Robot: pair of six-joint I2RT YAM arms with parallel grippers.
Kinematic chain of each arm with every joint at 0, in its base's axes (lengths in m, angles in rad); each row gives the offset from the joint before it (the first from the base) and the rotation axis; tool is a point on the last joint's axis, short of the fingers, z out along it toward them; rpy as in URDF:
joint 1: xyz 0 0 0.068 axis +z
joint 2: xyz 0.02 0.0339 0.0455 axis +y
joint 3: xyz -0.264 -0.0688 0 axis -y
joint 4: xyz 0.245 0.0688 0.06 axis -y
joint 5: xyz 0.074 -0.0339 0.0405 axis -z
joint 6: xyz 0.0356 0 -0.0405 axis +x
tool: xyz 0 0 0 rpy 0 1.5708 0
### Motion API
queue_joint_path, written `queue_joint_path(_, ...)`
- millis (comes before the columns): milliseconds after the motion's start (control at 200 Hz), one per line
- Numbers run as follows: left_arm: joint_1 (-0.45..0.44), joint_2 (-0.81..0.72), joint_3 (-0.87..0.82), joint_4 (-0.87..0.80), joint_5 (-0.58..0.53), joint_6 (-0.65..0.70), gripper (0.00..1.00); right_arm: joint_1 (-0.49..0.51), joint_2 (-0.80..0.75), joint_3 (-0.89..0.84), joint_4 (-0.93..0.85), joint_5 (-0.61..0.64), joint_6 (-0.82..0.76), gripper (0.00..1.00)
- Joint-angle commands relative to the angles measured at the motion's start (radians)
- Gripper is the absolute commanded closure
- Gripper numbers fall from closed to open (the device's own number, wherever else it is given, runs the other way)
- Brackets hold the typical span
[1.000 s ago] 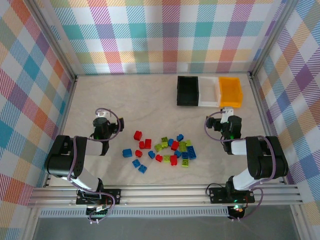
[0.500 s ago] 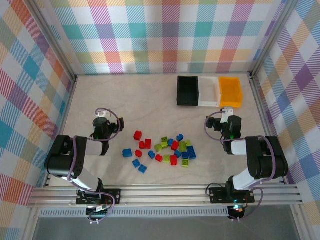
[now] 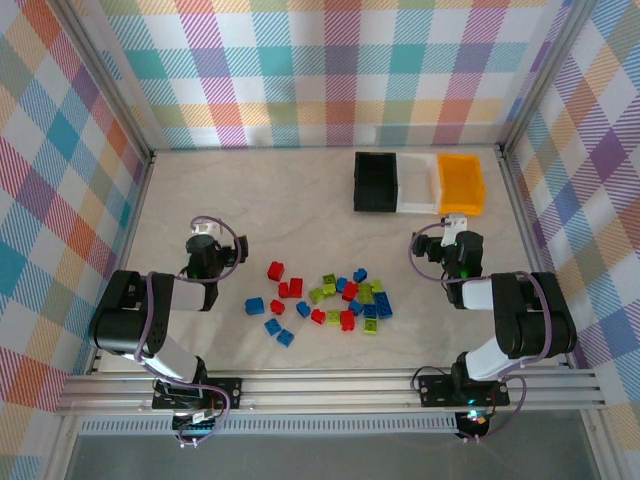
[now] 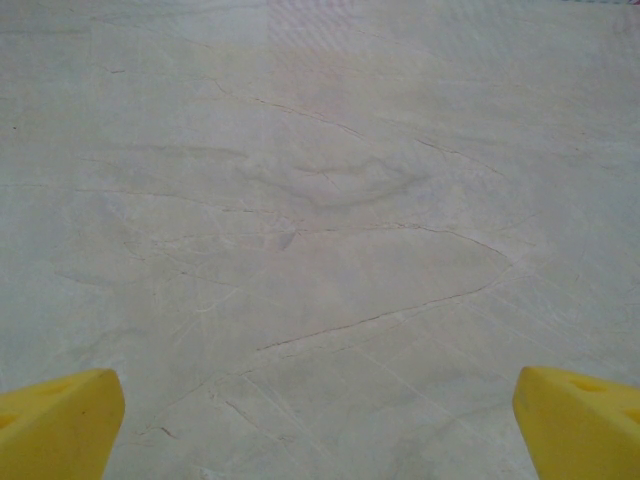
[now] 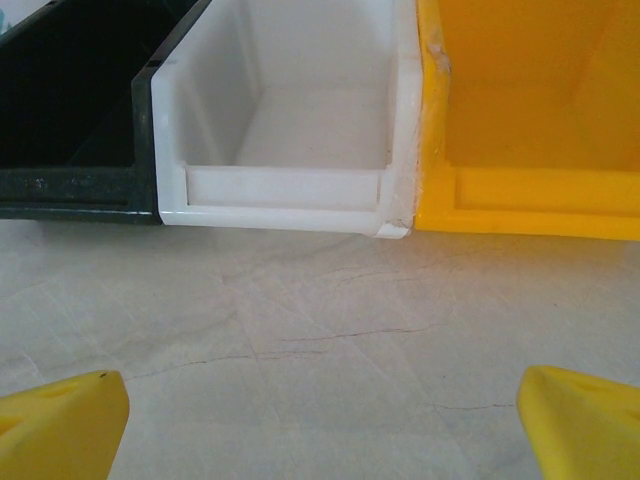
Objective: Sort the legos into containers by color
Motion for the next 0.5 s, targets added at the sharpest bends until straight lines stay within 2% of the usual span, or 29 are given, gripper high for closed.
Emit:
queue_joint_path(0, 0.012, -0.004, 0.022, 0.0, 0.018, 0.01, 0.0, -0.012, 0.011, 0.033, -0.001, -0.017, 0.003, 0.0)
queue_joint_path(150, 0.011, -0.019, 0.019, -0.002, 0.018, 0.007, 0.0, -0.02, 0.004, 0.032, 0.004, -0.027, 0.008, 0.0)
queue_joint_path(225, 0.011, -0.081, 0.017, -0.046, 0.024, 0.012, 0.0, -0.019, -0.056, 0.067, -0.117, -0.034, 0.003, 0.0)
queue_joint_path(315, 0.012, -0.177, 0.019, -0.126, -0.02, -0.004, 0.0, -0.013, -0.118, 0.111, -0.254, -0.046, -0.01, 0.0)
queue_joint_path(420, 0.01, -0.29, -0.011, -0.143, -0.053, -0.019, 0.0, 0.003, -0.174, 0.125, -0.342, 0.026, 0.022, 0.0)
queue_joint_path(495, 0.011, -0.362, -0.027, -0.144, -0.123, -0.1, 0.0, 0.011, -0.192, 0.149, -0.416, 0.109, 0.079, 0.0)
